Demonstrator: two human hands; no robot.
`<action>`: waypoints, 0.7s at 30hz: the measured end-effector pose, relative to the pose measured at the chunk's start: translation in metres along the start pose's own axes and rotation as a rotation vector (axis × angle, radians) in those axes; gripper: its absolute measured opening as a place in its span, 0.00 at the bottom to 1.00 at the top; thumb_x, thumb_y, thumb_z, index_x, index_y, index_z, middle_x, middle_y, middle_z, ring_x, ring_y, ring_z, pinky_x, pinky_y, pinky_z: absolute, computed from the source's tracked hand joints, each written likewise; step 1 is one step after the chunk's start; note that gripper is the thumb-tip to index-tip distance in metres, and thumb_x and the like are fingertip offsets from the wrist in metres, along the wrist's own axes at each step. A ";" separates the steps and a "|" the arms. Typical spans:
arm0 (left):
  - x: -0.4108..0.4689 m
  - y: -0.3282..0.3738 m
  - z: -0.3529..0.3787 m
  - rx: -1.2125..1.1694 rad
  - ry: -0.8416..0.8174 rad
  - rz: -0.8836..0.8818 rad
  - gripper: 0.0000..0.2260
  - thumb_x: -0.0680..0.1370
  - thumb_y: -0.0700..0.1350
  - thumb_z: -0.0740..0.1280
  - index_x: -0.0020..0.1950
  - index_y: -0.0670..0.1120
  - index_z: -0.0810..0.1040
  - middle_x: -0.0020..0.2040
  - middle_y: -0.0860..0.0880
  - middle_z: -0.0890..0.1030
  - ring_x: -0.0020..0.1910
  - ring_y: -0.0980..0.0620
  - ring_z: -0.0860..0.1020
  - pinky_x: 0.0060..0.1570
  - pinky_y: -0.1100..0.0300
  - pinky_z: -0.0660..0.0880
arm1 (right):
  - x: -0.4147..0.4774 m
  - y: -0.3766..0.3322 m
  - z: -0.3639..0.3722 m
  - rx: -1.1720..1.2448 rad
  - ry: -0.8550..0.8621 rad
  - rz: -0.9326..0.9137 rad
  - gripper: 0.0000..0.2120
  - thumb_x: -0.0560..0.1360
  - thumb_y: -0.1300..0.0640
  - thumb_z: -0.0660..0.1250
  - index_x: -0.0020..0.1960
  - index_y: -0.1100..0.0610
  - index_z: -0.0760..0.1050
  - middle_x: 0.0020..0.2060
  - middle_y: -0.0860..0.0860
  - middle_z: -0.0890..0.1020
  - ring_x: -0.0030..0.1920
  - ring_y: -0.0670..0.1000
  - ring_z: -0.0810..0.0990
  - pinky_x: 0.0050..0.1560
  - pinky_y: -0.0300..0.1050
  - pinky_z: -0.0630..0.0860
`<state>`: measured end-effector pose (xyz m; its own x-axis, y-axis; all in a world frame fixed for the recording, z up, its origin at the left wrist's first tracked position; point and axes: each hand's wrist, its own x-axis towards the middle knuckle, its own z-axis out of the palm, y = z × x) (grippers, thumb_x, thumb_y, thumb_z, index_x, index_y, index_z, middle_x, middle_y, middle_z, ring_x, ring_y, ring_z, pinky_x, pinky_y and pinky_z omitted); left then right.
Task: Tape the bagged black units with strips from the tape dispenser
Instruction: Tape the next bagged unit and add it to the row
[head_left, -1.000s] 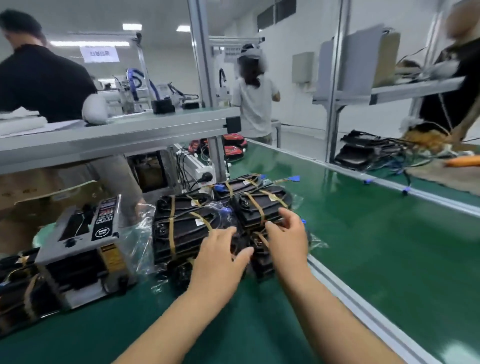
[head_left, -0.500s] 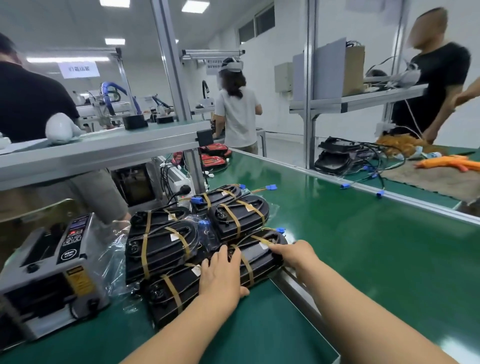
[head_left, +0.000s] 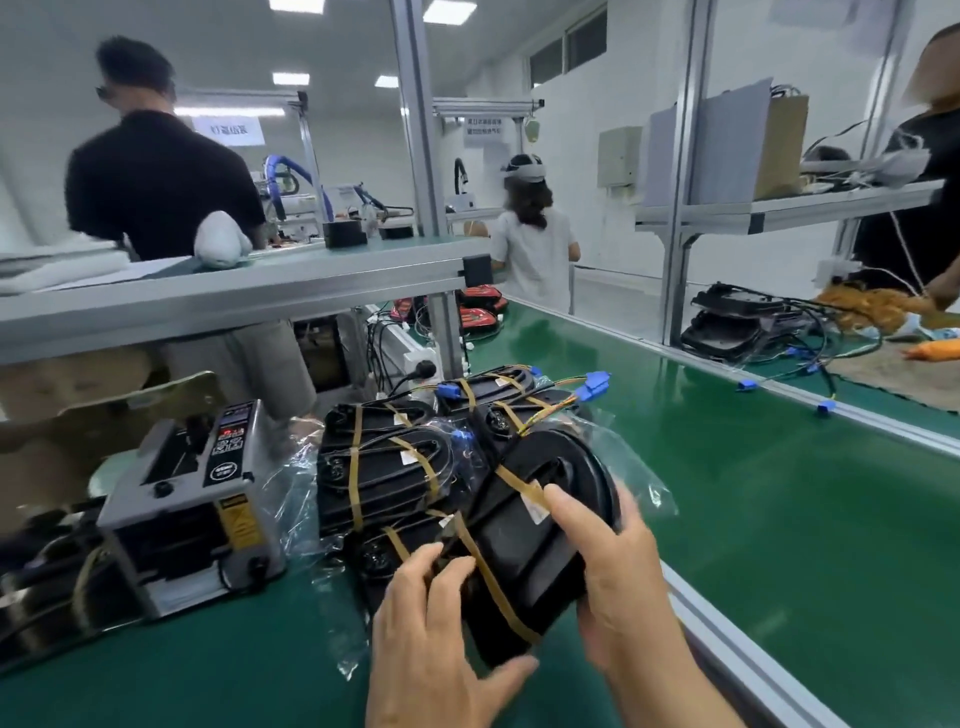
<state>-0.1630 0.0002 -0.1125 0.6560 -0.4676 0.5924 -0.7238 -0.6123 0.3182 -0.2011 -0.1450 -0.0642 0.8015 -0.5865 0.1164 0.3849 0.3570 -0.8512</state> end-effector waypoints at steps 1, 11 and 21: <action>-0.011 -0.007 -0.011 -0.048 0.024 -0.029 0.41 0.52 0.67 0.76 0.59 0.49 0.73 0.55 0.41 0.78 0.51 0.42 0.81 0.43 0.43 0.81 | -0.009 0.004 0.011 -0.058 -0.071 -0.007 0.25 0.59 0.48 0.78 0.56 0.49 0.81 0.49 0.54 0.87 0.50 0.55 0.86 0.48 0.47 0.81; -0.044 -0.084 -0.129 -0.328 0.414 -0.381 0.20 0.66 0.67 0.66 0.54 0.63 0.75 0.53 0.63 0.76 0.54 0.64 0.75 0.53 0.74 0.67 | -0.035 0.054 0.098 -0.361 -0.697 0.069 0.36 0.57 0.49 0.77 0.65 0.50 0.75 0.58 0.44 0.84 0.59 0.44 0.83 0.57 0.34 0.76; 0.001 -0.131 -0.172 -0.825 0.044 -0.532 0.27 0.60 0.52 0.79 0.57 0.63 0.78 0.49 0.52 0.85 0.50 0.55 0.83 0.52 0.61 0.77 | -0.038 0.073 0.123 -0.458 -0.950 0.167 0.32 0.66 0.61 0.76 0.69 0.54 0.73 0.62 0.52 0.82 0.63 0.53 0.81 0.65 0.46 0.75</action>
<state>-0.1042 0.1903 -0.0262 0.9431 -0.2258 0.2440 -0.2698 -0.0911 0.9586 -0.1471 -0.0075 -0.0674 0.9323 0.3227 0.1630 0.1865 -0.0431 -0.9815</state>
